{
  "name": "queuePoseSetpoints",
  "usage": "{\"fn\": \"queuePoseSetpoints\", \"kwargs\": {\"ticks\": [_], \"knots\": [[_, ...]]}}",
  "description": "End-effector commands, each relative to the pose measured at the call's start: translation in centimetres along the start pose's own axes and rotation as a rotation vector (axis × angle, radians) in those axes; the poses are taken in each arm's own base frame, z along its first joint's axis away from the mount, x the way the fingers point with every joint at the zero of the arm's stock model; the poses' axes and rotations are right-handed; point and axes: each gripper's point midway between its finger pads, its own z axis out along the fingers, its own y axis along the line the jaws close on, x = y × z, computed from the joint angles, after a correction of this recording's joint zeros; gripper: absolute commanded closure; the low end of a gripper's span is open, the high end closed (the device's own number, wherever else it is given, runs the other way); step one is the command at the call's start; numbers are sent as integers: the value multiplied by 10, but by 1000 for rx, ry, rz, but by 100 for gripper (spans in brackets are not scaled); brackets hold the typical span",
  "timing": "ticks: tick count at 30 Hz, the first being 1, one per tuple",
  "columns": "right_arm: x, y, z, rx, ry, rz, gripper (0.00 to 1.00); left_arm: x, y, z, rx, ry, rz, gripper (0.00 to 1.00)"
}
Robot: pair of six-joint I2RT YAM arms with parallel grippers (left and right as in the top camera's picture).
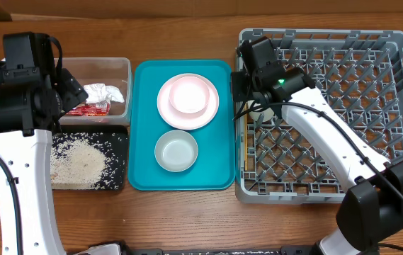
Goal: Sort waste into correct bins and load items into the dishwasher
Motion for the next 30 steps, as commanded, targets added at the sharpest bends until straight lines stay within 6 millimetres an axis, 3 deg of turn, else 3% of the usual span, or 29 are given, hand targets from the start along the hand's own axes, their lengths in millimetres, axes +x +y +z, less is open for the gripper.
{"fn": "queuePoseSetpoints", "kwargs": {"ticks": [1, 9, 22, 26, 30], "knots": [[-1, -6, 7, 34, -8, 17, 55, -4, -1, -5, 11, -14, 3, 0], [11, -9, 37, 51, 44, 14, 55, -4, -1, -5, 11, -14, 3, 0], [30, -14, 64, 74, 116, 9, 56, -4, -1, -5, 11, -14, 3, 0], [35, -12, 65, 67, 134, 7, 70, -4, -1, -5, 11, -15, 3, 0], [40, -7, 65, 37, 156, 9, 78, -4, -1, -5, 11, -14, 3, 0]]}}
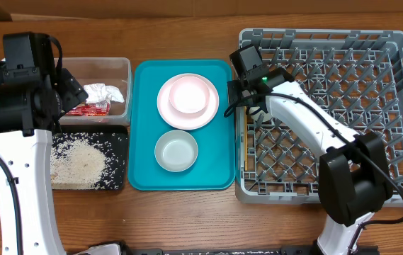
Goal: Sort waste into correct bins and load items into the dishwasher
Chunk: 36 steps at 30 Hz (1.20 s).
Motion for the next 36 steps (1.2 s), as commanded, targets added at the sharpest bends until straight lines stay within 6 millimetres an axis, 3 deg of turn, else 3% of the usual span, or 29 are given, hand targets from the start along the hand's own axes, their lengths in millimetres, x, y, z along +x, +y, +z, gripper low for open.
{"fn": "queuePoseSetpoints", "kwargs": {"ticks": [1, 17, 21, 24, 29, 31, 34, 36], "knots": [[4, 9, 0, -46, 21, -3, 78, -4, -1, -5, 11, -15, 3, 0], [9, 11, -1, -59, 42, -3, 78, -4, -1, -5, 11, -15, 3, 0], [2, 12, -6, -61, 24, -6, 78, -4, -1, -5, 11, -14, 3, 0], [-18, 14, -23, -77, -31, -4, 77, -4, -1, -5, 11, -15, 3, 0], [-49, 27, -74, -121, -124, -5, 73, -4, -1, -5, 11, -15, 3, 0], [-50, 40, -92, -177, -121, -18, 73, -4, -1, -5, 11, -14, 3, 0], [-35, 70, -112, -323, -64, -49, 72, -4, -1, -5, 11, -15, 3, 0], [-19, 92, -121, -433, 0, -70, 65, -4, -1, -5, 11, -15, 3, 0]]}}
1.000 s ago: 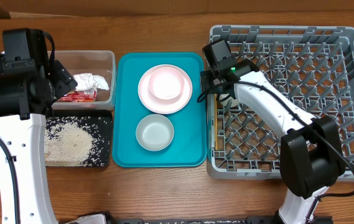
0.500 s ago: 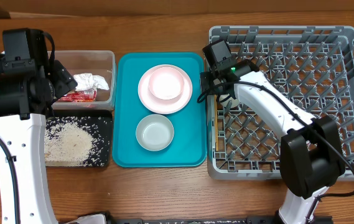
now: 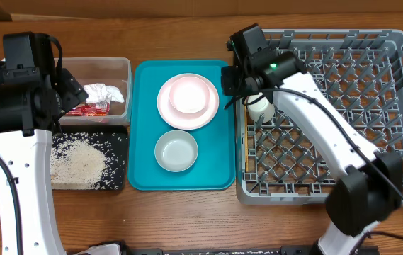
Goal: Sort waste into correct bins and load items into the dishwasher
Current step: 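Move the right gripper left to the small white bowl on the teal tray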
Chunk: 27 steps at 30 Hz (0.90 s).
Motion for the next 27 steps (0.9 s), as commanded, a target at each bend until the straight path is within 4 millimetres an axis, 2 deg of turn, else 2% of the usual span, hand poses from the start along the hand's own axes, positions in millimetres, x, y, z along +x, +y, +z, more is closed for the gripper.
{"fn": "queuePoseSetpoints", "kwargs": {"ticks": [1, 2, 3, 4, 8, 9, 11, 13, 14, 17, 20, 27], "knots": [[14, 66, -34, -291, 57, -47, 57, -4, -1, -5, 11, -15, 3, 0], [19, 77, -36, -346, 82, -50, 44, -4, -1, -5, 11, -15, 3, 0], [24, 87, -40, -401, 103, -53, 15, -4, -1, -5, 11, -15, 3, 0], [27, 95, -44, -449, 122, -53, 0, -4, -1, -5, 11, -15, 3, 0], [36, 119, -57, -590, 167, -67, 0, -4, -1, -5, 11, -15, 3, 0], [39, 121, -57, -592, 179, -62, 12, -4, -1, -5, 11, -15, 3, 0], [46, 125, -57, -587, 207, -56, 45, -4, -1, -5, 11, -15, 3, 0], [58, 131, -56, -586, 242, -55, 63, -4, -1, -5, 11, -15, 3, 0], [65, 136, -56, -587, 263, -64, 66, -4, -1, -5, 11, -15, 3, 0], [86, 154, -53, -576, 303, -107, 66, -4, -1, -5, 11, -15, 3, 0], [108, 168, -43, -474, 311, -137, 66, -4, -1, -5, 11, -15, 3, 0], [133, 171, -19, -123, 174, -130, 66, -4, -1, -5, 11, -15, 3, 0]]}}
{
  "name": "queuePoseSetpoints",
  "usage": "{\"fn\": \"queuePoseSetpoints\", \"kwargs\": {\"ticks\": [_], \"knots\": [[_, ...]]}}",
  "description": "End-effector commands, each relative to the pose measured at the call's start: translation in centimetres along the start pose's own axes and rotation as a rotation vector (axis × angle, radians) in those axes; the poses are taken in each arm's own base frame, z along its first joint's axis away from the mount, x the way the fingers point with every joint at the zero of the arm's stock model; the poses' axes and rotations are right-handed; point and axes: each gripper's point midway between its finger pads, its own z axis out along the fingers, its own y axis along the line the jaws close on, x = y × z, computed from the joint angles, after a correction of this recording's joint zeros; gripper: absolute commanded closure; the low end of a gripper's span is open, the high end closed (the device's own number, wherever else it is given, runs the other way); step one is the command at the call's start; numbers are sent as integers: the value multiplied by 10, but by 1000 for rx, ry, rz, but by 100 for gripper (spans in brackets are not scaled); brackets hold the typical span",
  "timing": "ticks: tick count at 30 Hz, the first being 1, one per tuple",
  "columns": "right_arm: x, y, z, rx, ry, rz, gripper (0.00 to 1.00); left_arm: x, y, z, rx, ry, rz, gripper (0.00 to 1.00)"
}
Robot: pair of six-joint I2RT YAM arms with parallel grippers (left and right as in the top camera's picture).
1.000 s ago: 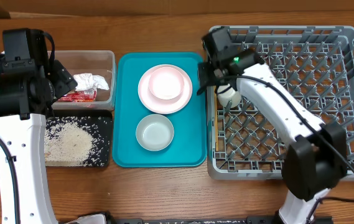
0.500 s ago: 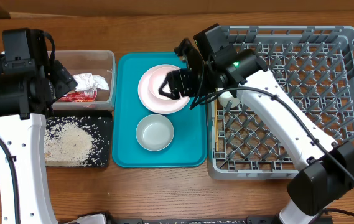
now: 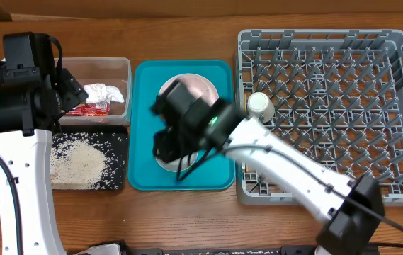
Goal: Sort waste into correct bins and load items into the dishwasher
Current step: 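Move the right gripper left to the small white bowl on the teal tray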
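My right arm reaches across the teal tray (image 3: 141, 142). Its gripper (image 3: 167, 145) is motion-blurred over the pale green bowl, of which only the near rim (image 3: 167, 167) peeks out. Whether its fingers are open or shut is lost in the blur. Behind the wrist shows part of the pink plate (image 3: 205, 81); the small bowl stacked on it is mostly covered. A white cup (image 3: 259, 105) sits in the grey dish rack (image 3: 328, 106) at its left edge. My left arm (image 3: 24, 99) stays beside the clear bin (image 3: 95, 71), with its fingers hidden.
The clear bin holds crumpled wrappers (image 3: 102, 95). A black tray with spilled rice (image 3: 81, 161) lies in front of it. The rack fills the right side of the wooden table, and the right arm's base is at the front right.
My right gripper was at the rack's left edge just behind the white cup; now it is over the front bowl on the teal tray. The cup stays in the rack. The left arm has not moved.
At first my right gripper hovered low at the rack's left edge, hiding what lay beneath, and stayed there a second later. Then it stood farther back with the white cup showing in the rack. Now it is over the tray's green bowl. The left arm stayed still.
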Motion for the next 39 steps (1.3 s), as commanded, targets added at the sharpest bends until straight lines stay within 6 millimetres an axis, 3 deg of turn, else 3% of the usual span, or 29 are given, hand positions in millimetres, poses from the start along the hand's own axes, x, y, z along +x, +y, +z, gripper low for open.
{"fn": "queuePoseSetpoints", "kwargs": {"ticks": [1, 11, 26, 33, 39], "knots": [[-7, -24, 5, 254, -142, 77, 66, -4, -1, -5, 11, -15, 3, 0], [8, -5, 43, 307, -229, -9, 66, -4, -1, -5, 11, -15, 3, 0], [18, -29, 95, 304, -232, -16, 66, -4, -1, -5, 11, -15, 3, 0], [22, -53, 127, 385, -200, -56, 66, -4, -1, -5, 11, -15, 3, 0], [27, -63, 140, 413, -167, -89, 66, -4, -1, -5, 11, -15, 3, 0]]}}
